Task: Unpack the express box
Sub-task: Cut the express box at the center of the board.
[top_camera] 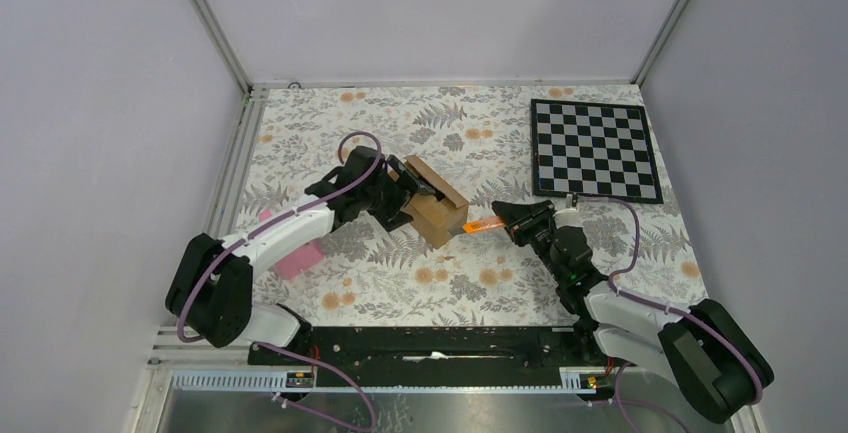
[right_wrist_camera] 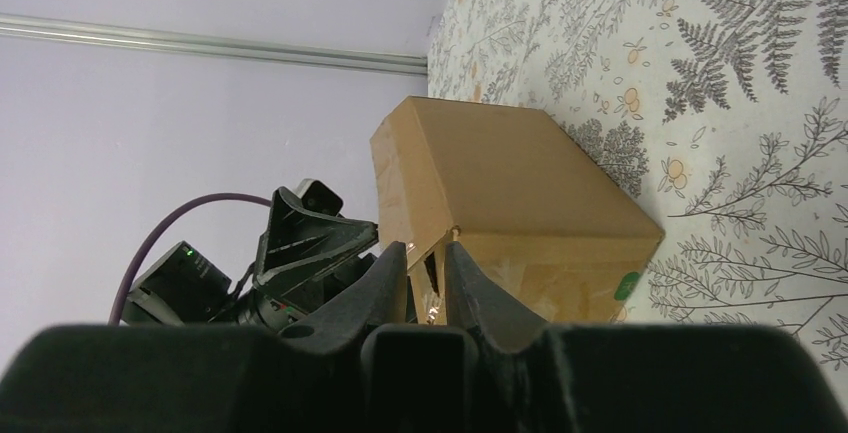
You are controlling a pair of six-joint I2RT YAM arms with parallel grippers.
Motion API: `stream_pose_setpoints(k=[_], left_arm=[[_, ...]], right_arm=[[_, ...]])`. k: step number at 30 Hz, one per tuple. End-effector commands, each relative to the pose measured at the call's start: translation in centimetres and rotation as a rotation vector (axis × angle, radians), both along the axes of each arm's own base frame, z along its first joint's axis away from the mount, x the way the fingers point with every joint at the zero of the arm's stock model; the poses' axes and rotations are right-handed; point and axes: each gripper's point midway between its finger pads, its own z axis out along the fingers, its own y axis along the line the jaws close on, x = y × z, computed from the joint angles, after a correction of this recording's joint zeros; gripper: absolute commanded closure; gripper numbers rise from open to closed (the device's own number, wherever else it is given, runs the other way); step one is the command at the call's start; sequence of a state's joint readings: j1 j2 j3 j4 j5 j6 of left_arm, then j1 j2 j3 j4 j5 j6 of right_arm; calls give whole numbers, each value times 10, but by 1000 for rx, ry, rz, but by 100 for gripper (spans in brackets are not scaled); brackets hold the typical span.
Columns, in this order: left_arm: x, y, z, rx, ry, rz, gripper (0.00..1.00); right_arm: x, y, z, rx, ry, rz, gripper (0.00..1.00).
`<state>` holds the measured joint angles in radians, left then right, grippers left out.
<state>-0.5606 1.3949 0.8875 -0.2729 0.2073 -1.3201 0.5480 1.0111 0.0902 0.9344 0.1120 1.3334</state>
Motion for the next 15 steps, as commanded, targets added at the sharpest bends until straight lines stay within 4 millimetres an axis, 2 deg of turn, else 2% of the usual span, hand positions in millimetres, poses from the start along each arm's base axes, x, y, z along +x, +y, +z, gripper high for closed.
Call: stream_pose_setpoints(k=[1,8,15], left_arm=[[11,-6,9,-56,-15,35,16],[9,-2,-1,-41,10,59,17],[10,-5,-1,-54,16,59,18]], right_arm=[[3,3,20,57,-58,-6,100],[3,4,21,74,-63,-8,100],[5,5,18,67,-57,-9,100]])
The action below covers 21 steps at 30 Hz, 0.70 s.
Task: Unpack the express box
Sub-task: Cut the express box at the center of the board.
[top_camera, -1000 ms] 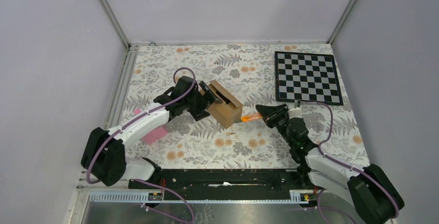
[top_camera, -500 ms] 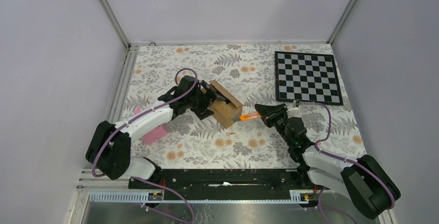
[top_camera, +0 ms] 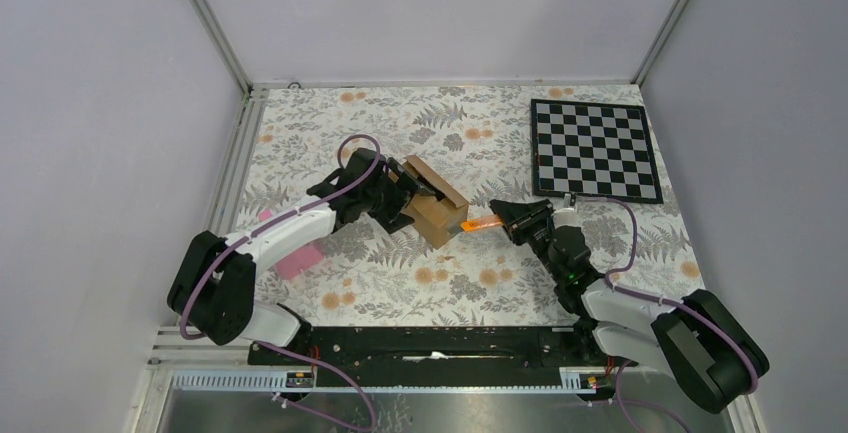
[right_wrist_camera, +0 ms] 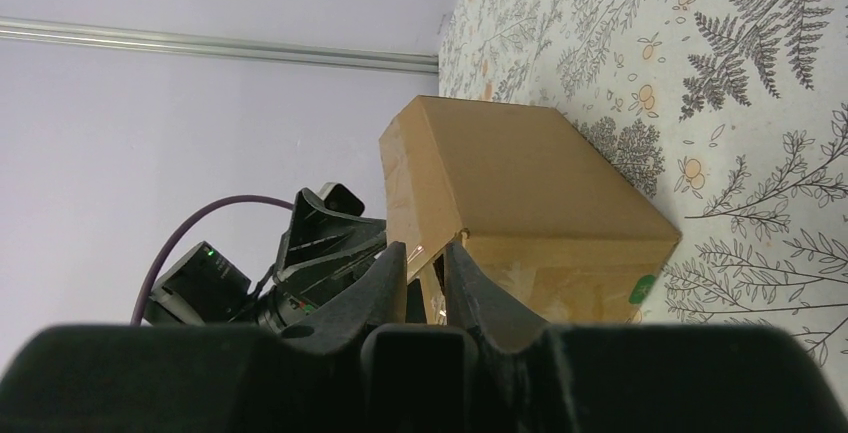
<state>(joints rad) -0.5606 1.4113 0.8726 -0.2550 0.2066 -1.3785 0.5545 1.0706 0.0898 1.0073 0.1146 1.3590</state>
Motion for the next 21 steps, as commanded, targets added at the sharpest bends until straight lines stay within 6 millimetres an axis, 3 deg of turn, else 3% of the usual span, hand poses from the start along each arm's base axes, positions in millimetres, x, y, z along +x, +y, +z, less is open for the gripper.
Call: stream_pose_setpoints(k=[1,21], left_arm=[[9,-4,6,-32,-27,17,18],[7,-7,5,-35,-23,7,20]], right_arm=[[3,2,18,40,-59,-12,100],[8,5,15,43,-56,-24,100]])
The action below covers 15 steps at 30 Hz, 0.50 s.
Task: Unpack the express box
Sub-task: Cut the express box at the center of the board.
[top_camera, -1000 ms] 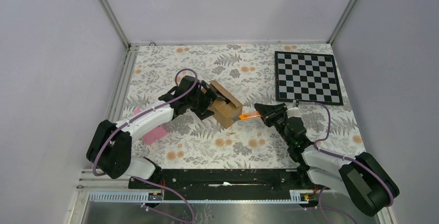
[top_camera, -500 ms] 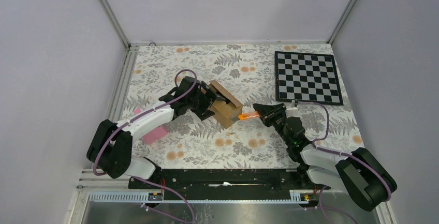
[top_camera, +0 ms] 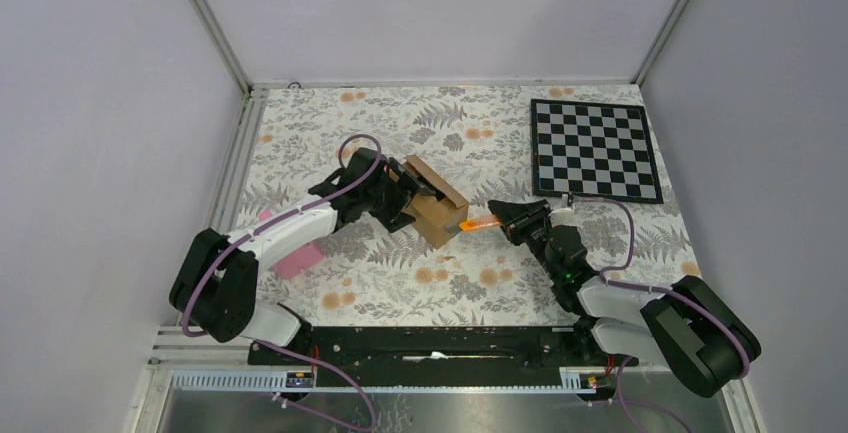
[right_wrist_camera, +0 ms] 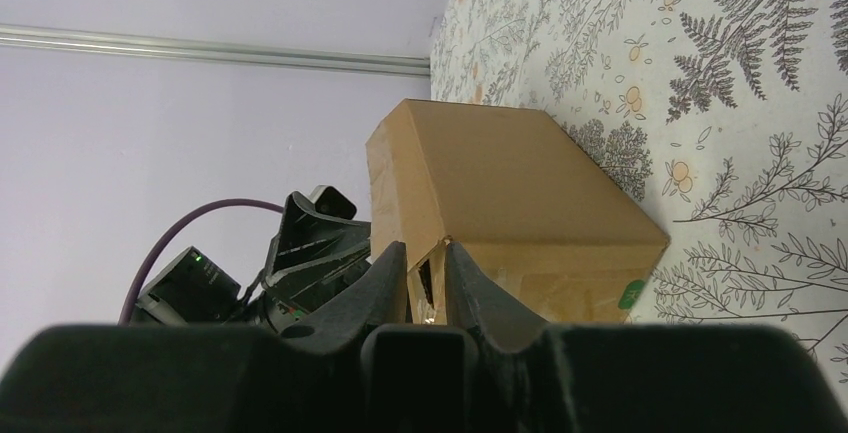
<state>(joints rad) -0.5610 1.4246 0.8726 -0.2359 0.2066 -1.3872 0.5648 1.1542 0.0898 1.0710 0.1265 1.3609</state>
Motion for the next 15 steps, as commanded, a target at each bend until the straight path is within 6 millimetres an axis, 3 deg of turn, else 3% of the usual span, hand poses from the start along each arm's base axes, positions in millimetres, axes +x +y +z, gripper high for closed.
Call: stream_pose_setpoints(k=[1,15], left_arm=[[4,-5,6,-28,-21,2,20],[4,-7,7,-31,-26,-3,21]], right_arm=[[5,1,25,53,-73,-22,100],[9,1,20,49,-66,-37,100]])
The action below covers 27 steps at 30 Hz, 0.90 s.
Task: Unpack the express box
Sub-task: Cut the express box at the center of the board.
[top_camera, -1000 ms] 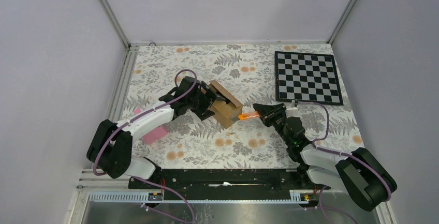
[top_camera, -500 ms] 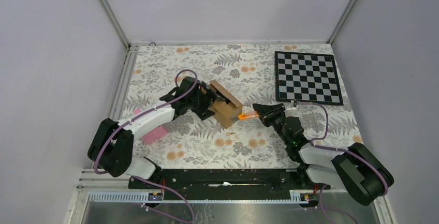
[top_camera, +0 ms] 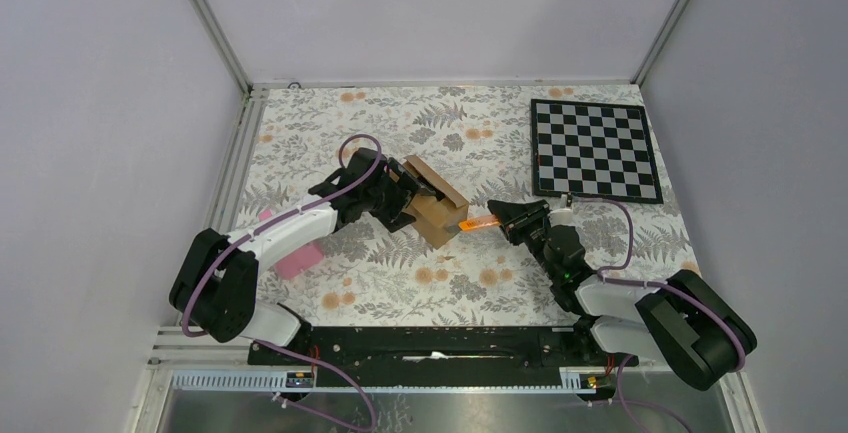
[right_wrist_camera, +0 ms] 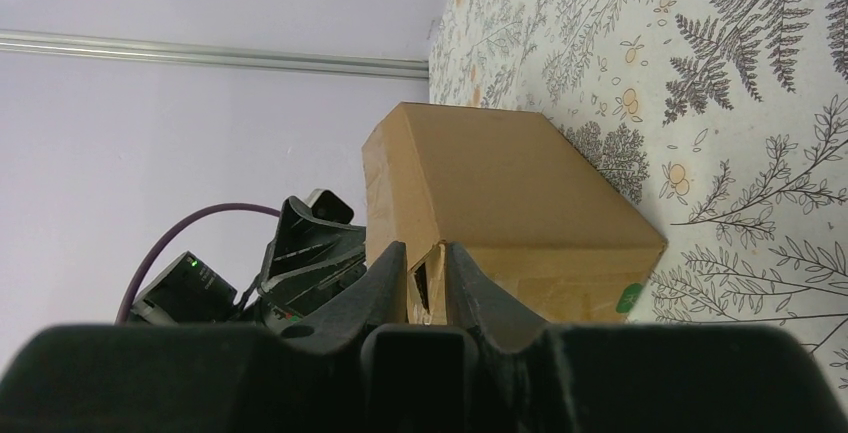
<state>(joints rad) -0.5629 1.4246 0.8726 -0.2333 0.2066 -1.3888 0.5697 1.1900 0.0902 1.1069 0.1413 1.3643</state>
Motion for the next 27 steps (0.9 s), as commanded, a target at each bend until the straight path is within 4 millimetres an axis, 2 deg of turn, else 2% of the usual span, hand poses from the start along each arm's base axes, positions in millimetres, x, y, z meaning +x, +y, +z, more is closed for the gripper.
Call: stream_pose_setpoints(k=[1,27], left_arm=[[4,-6,6,-29,-22,-1,21],[3,-7,6,-32,-19,-4,22]], right_arm=[[7,0,23,48,-68,-28,100],[8,3,27,68,-68,-24,100]])
